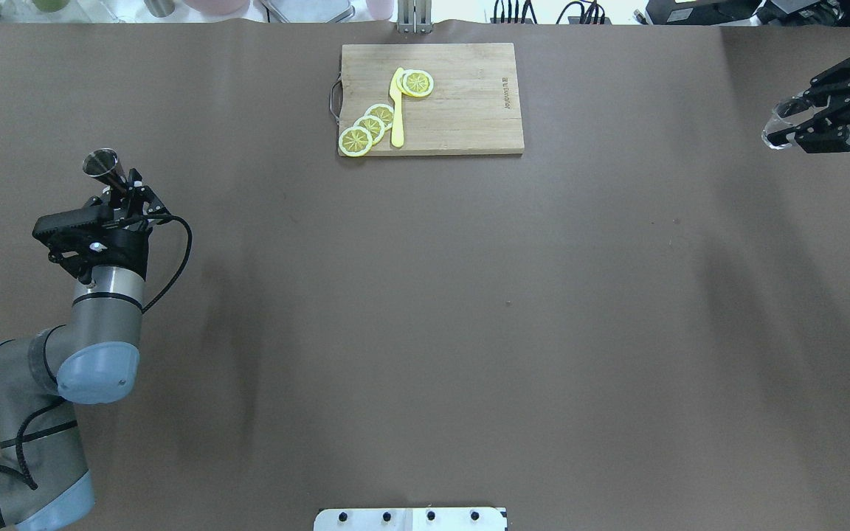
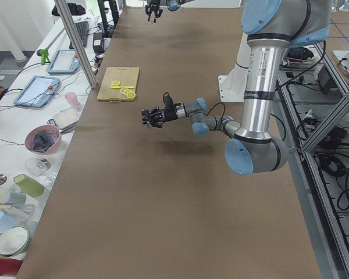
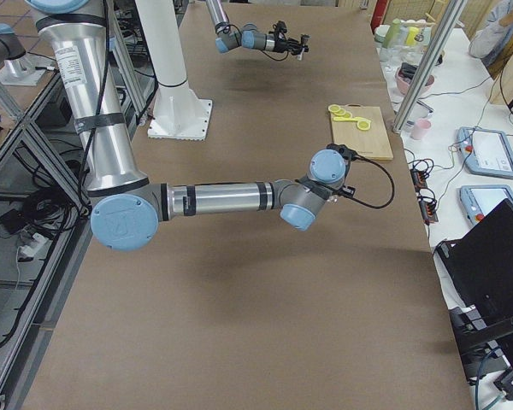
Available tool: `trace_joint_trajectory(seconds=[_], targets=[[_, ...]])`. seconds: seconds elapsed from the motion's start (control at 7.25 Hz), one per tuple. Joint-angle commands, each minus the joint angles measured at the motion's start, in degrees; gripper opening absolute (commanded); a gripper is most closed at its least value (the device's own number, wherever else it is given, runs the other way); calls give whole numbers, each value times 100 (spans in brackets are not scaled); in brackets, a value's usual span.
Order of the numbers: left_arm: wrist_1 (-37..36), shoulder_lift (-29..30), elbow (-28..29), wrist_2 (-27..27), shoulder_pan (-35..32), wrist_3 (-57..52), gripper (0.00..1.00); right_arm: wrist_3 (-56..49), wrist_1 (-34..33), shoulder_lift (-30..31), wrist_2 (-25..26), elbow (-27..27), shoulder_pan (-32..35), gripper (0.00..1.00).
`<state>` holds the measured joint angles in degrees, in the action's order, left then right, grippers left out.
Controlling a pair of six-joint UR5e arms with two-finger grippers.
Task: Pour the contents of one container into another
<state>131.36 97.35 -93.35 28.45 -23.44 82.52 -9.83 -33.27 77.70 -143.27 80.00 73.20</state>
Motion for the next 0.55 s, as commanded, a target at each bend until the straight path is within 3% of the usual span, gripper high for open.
trace_joint_trajectory(seconds=[0.0, 0.41], targets=[[-128, 152, 159, -24, 32, 36, 0, 673, 879, 306, 298, -19, -261, 0], [-129, 810, 992, -164, 32, 36, 0, 1387, 2259, 755, 974, -141, -823, 0]])
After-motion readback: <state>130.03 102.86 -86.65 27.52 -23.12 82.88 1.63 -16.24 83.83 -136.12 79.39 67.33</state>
